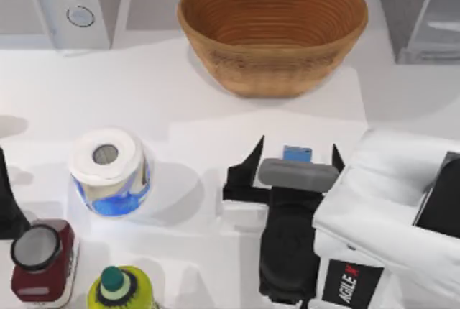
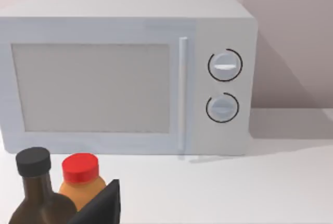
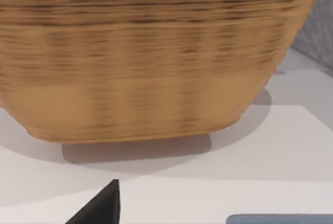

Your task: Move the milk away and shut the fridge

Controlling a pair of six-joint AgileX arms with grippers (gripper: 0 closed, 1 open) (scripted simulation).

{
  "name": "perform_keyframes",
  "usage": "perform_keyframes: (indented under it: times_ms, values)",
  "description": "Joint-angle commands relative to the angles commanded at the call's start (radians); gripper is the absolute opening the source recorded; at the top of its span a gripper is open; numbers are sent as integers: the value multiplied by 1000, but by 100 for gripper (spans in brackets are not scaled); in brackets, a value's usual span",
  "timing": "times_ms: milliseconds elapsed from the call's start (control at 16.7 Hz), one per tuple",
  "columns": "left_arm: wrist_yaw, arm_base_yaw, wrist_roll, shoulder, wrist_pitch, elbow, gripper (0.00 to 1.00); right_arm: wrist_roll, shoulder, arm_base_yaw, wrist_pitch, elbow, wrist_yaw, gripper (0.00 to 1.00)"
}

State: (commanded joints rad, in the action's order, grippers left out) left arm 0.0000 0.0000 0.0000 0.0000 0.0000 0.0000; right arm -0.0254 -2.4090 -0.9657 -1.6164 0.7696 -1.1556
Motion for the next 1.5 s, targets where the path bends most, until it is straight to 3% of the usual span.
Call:
perform_keyframes:
  times_ms: [120, 900, 1500]
  values:
    - [0, 0, 0, 0, 0, 0, 100, 0, 0, 0, 0, 0, 0, 100]
    - [0, 0, 0, 0, 0, 0, 100, 0, 0, 0, 0, 0, 0, 2]
    - [0, 0, 0, 0, 0, 0, 100, -1, 5, -2, 3, -2, 0, 0]
